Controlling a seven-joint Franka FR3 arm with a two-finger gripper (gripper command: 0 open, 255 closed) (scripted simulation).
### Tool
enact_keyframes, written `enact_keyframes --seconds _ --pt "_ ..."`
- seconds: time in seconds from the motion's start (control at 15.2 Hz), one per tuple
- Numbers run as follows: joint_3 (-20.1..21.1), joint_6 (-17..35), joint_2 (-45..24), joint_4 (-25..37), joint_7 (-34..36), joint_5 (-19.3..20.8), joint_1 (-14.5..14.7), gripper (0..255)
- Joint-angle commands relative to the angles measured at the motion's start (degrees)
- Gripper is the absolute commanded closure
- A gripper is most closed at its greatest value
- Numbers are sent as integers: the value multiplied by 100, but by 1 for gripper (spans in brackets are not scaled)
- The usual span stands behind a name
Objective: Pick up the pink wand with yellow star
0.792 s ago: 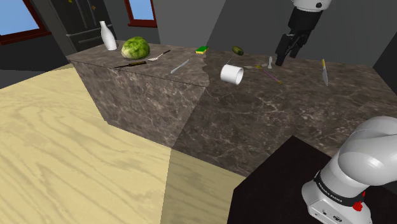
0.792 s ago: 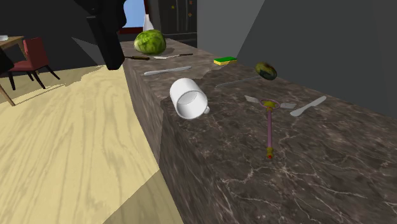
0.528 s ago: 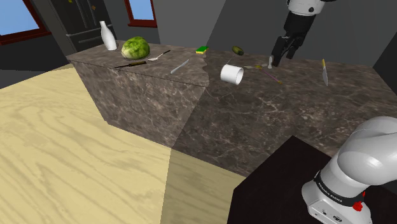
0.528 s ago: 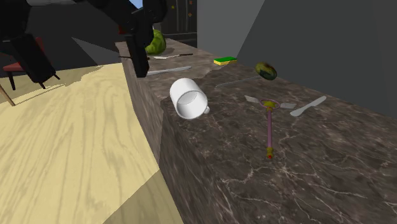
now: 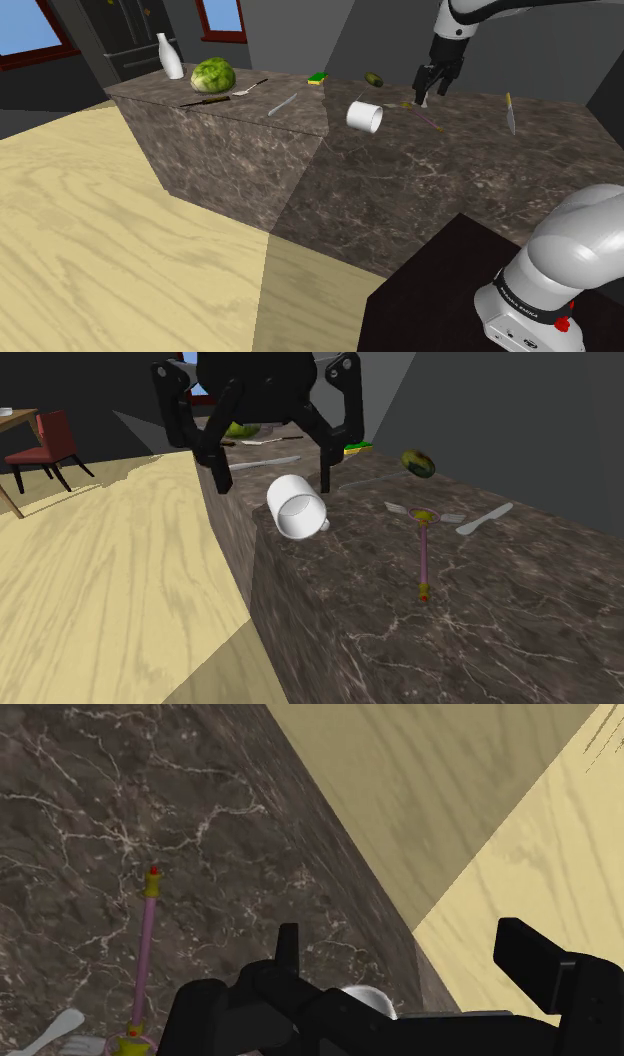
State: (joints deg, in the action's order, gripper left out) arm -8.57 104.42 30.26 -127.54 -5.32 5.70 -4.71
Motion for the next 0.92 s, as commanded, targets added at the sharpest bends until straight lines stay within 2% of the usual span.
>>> enact_keyframes --seconds 0.0,0.46,0.86 --pt "-141 195 -334 126 -50 19 -65 0" --pt "-600 776 -1659 794 -247 -103 -243 0" --pt "-943 1084 -2867 1593 -490 -422 -430 0"
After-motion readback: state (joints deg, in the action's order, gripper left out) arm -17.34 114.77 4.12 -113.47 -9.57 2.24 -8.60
